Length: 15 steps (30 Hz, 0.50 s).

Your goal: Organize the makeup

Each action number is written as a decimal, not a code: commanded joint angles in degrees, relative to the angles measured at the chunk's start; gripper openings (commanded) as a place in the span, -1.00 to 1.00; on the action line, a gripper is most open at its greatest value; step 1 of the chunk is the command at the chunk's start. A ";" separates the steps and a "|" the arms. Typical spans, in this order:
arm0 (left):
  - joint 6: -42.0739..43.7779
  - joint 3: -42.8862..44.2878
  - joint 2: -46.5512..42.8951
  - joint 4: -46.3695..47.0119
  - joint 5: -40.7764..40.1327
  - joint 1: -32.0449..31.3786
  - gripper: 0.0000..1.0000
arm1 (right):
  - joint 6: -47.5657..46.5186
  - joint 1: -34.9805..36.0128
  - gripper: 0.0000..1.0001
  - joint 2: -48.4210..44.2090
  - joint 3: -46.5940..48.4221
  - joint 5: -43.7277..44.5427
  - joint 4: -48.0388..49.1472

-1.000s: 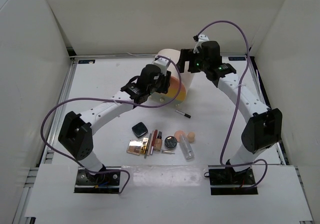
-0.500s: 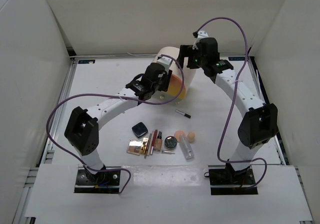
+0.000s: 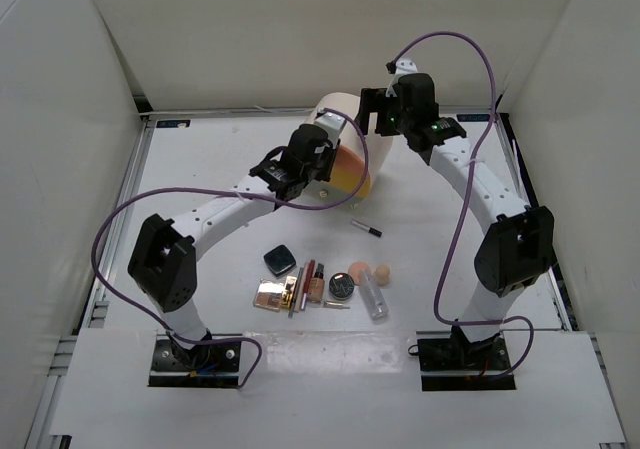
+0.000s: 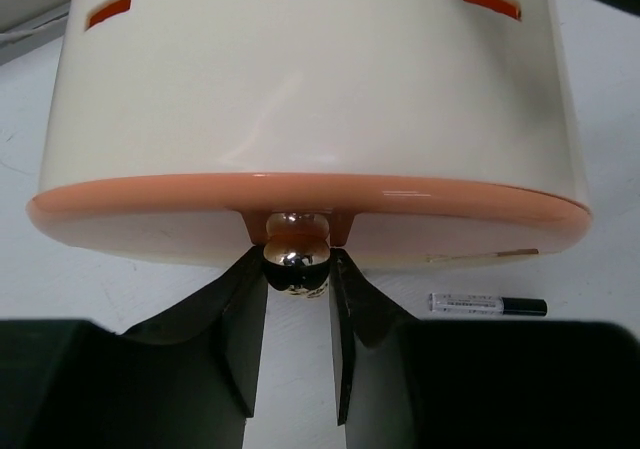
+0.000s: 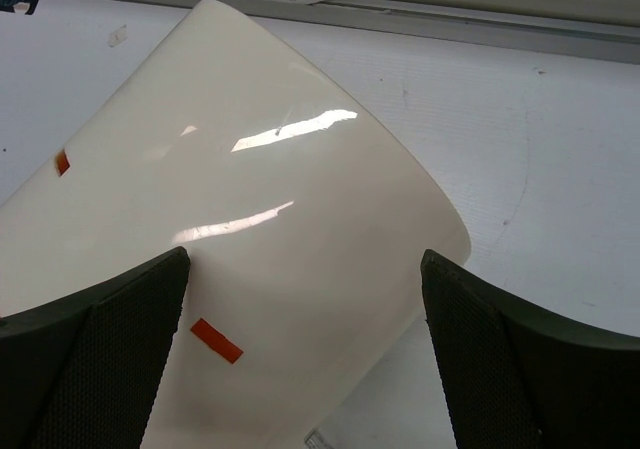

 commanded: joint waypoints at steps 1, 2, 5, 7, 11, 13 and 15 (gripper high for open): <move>0.61 -0.42 -4.89 2.38 1.25 0.36 -0.71 | -1.75 0.20 0.94 1.15 1.87 2.69 -2.42; 0.00 -1.31 -5.94 2.03 1.34 0.28 -0.71 | -1.75 0.20 0.95 1.15 1.78 3.05 -2.43; -1.49 -6.30 -9.98 1.50 0.64 0.28 -0.71 | -1.92 0.20 0.94 0.81 1.87 3.40 -2.69; -2.37 -8.77 -13.32 0.63 -0.50 0.28 -0.68 | -1.92 0.20 0.96 0.63 1.87 3.58 -2.69; -4.49 -14.57 -18.25 -2.18 -0.42 0.36 -0.60 | -1.92 0.20 0.96 0.10 1.26 3.58 -3.13; -5.80 -16.42 -20.88 -2.72 -0.51 0.19 -0.51 | -2.27 0.20 0.96 -0.25 0.82 3.58 -3.13; -6.68 -18.62 -22.12 -3.07 -0.86 0.19 -0.45 | -2.28 0.37 0.96 -0.43 0.55 3.58 -3.57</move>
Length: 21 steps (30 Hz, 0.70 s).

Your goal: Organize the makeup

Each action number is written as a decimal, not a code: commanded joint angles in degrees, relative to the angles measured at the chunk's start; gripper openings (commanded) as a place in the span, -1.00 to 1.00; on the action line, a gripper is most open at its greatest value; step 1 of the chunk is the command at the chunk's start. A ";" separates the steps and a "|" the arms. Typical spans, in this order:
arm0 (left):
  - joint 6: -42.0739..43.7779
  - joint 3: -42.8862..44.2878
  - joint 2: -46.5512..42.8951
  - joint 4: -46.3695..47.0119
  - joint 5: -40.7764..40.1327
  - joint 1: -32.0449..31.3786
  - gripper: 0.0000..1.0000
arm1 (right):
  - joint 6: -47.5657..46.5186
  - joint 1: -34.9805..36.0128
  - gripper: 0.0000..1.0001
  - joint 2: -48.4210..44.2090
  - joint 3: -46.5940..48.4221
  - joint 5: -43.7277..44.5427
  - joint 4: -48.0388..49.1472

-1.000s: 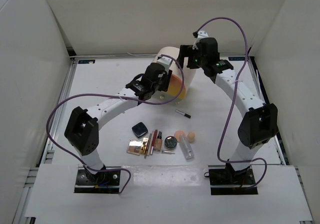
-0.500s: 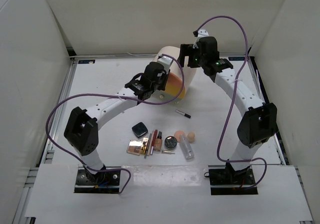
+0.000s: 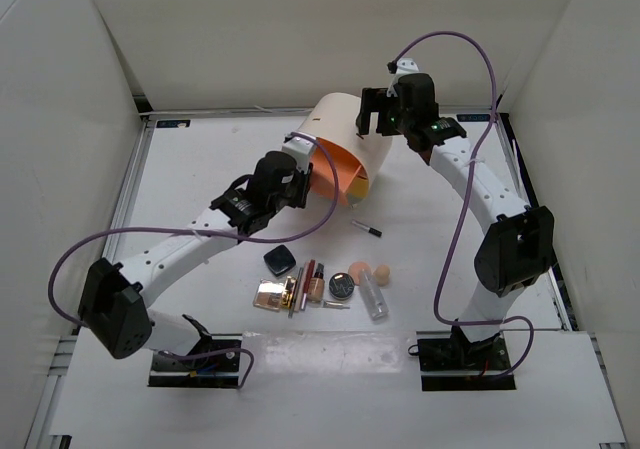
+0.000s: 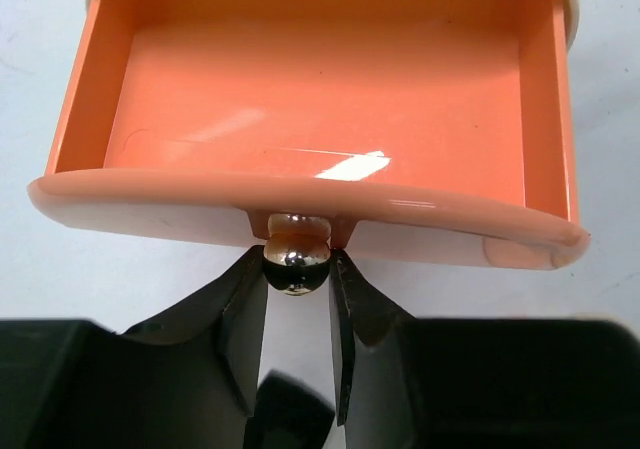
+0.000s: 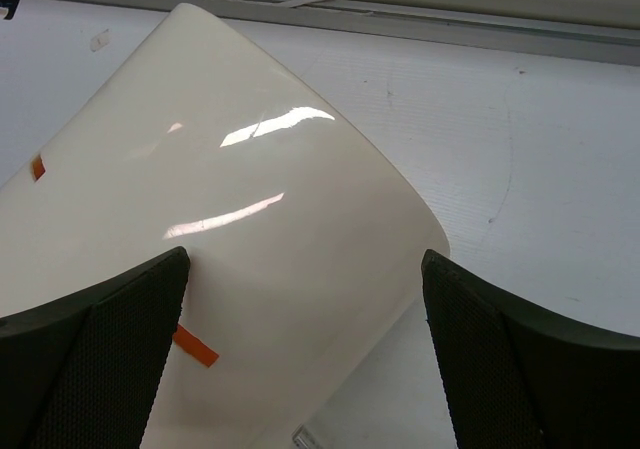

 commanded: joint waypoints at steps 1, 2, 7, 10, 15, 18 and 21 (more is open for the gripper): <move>-3.08 -2.45 -5.35 -0.90 -1.76 0.34 -0.42 | -1.86 0.53 0.96 -0.67 0.40 1.11 -2.98; -3.26 -2.89 -5.71 -0.91 -1.67 0.25 -0.35 | -1.86 0.35 0.96 -0.67 0.22 1.19 -3.15; -2.99 -3.51 -6.60 -0.90 -0.35 0.25 0.34 | -2.74 0.53 0.97 -1.37 0.57 1.55 -3.85; -4.22 -2.90 -6.60 -3.54 -0.88 0.08 0.97 | -3.44 0.53 0.98 -2.16 0.93 2.25 -4.38; -7.73 -1.93 -9.40 -12.13 -2.46 0.08 0.97 | -4.50 0.53 0.98 -6.46 -0.56 4.01 -4.56; -11.41 -2.45 -13.08 -16.36 -3.51 0.08 0.97 | -3.81 0.35 0.98 -11.29 -3.46 4.88 -5.26; -15.11 -5.26 -16.95 -21.28 -3.16 -0.19 0.97 | -2.74 0.70 0.96 -16.65 -9.60 5.07 -7.37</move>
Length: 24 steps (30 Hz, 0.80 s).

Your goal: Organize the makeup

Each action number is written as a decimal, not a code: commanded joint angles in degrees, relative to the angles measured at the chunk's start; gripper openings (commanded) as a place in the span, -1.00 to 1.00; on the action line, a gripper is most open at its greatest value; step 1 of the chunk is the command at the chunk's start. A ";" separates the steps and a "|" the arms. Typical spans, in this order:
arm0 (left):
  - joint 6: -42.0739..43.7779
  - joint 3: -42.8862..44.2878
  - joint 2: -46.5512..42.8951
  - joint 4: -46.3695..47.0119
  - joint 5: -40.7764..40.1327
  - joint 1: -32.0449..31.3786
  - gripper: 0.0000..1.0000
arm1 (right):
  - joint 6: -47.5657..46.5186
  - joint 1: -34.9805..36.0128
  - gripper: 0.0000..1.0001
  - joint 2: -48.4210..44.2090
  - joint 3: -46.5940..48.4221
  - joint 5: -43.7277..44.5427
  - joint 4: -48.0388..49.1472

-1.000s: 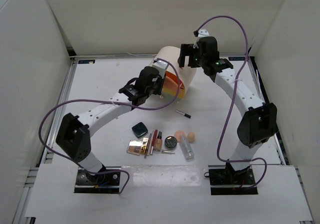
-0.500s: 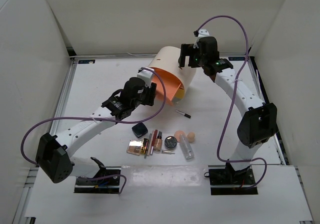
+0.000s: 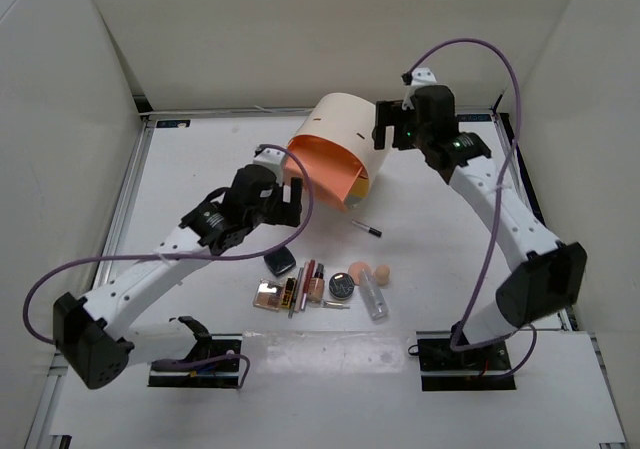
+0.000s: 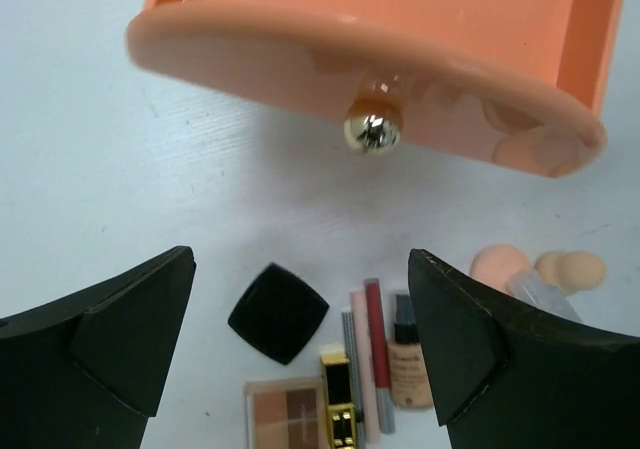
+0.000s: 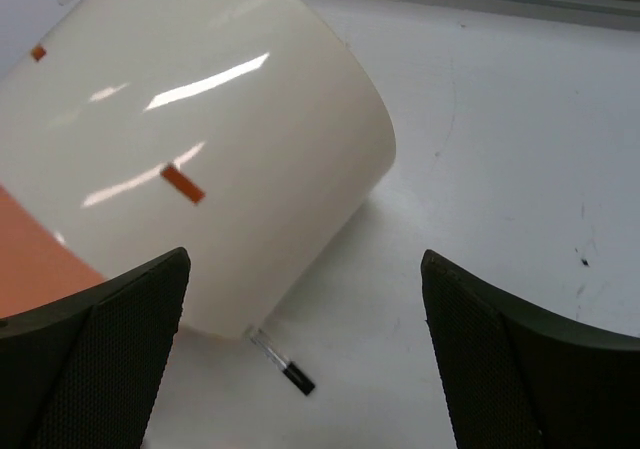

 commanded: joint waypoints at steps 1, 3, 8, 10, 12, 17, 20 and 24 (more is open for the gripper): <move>-6.44 -3.08 -6.91 -7.83 -1.57 -0.10 0.97 | 0.60 0.18 0.95 -8.74 -5.41 1.00 -3.58; -9.96 -5.02 -9.19 -10.63 -2.36 -0.10 0.97 | 1.31 0.18 0.89 -11.74 -13.67 -0.06 -4.39; -16.55 -8.28 -11.66 -16.26 -3.95 -0.19 0.97 | 1.66 0.17 0.67 -17.73 -29.84 -4.62 -4.04; -17.61 -9.67 -12.89 -17.15 -3.24 -0.19 0.97 | -0.78 0.18 0.65 -17.73 -32.67 -8.73 -3.00; -17.79 -11.52 -13.94 -16.81 -2.54 -0.19 0.97 | -3.60 0.88 0.65 -18.08 -37.85 -13.84 0.51; -19.11 -13.64 -15.18 -17.15 -1.48 -0.10 0.97 | -13.09 3.69 0.54 -15.99 -43.58 -13.59 13.86; -18.06 -13.82 -16.76 -16.27 -1.22 -0.27 0.97 | -15.12 3.87 0.53 -11.43 -43.41 -16.66 18.27; -17.53 -13.38 -17.90 -15.92 -0.78 -0.19 0.97 | -19.16 4.75 0.54 -6.49 -43.05 -17.02 21.62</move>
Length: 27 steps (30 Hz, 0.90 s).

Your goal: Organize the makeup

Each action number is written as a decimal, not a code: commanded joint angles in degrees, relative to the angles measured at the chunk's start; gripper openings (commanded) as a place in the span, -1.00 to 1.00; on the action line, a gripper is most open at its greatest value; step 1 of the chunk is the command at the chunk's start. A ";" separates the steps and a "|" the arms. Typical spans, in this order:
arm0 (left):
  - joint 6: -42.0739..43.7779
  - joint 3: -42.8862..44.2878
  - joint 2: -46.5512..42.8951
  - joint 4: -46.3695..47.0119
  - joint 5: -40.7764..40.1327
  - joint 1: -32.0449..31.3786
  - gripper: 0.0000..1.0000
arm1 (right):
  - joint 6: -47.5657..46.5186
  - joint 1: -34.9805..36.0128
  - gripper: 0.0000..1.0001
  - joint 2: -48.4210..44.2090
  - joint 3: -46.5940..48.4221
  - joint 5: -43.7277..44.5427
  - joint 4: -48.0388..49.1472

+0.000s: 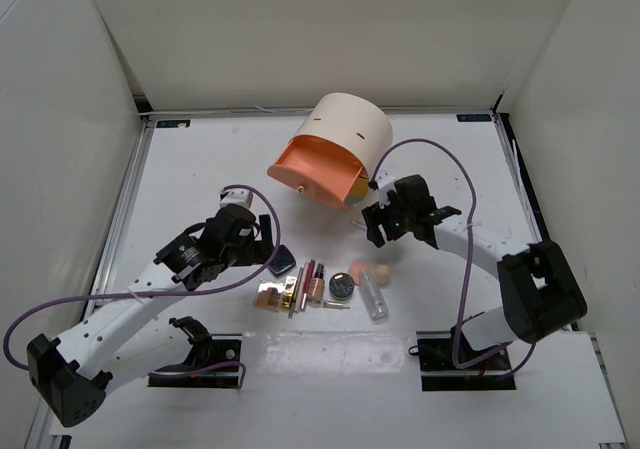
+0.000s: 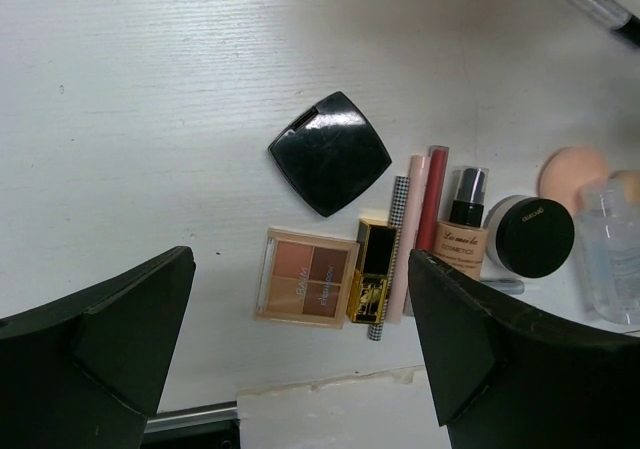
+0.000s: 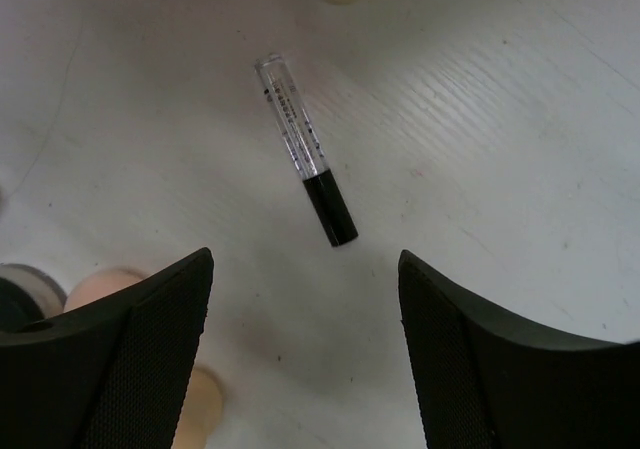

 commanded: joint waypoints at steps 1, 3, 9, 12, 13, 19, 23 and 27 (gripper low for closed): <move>0.13 0.44 -1.89 0.66 1.12 -0.10 0.97 | -6.29 0.81 0.54 3.48 0.70 -2.66 8.74; 0.31 0.52 -1.18 0.84 1.12 -0.10 0.97 | -7.26 1.52 0.51 5.59 0.09 -2.49 11.83; -0.04 0.79 0.57 0.49 1.48 -0.19 0.97 | -9.03 4.14 0.10 10.16 0.61 -0.57 12.81; -0.13 1.58 0.75 0.14 1.22 -0.10 0.97 | -8.33 6.08 0.97 11.74 1.40 5.49 13.50; -0.13 1.93 0.75 -0.04 1.04 -0.10 0.97 | -7.54 6.26 0.98 12.19 2.36 6.73 12.64; 0.22 3.51 0.22 -0.22 0.33 -0.10 0.97 | -5.34 6.97 0.98 12.28 2.81 10.86 9.46; 0.92 3.95 0.57 -0.21 0.07 -0.10 0.97 | -5.07 6.62 0.98 12.28 2.46 10.87 8.86; 1.10 4.74 1.28 -1.61 -1.16 -0.19 0.97 | -6.12 4.86 0.98 16.49 6.67 6.15 1.83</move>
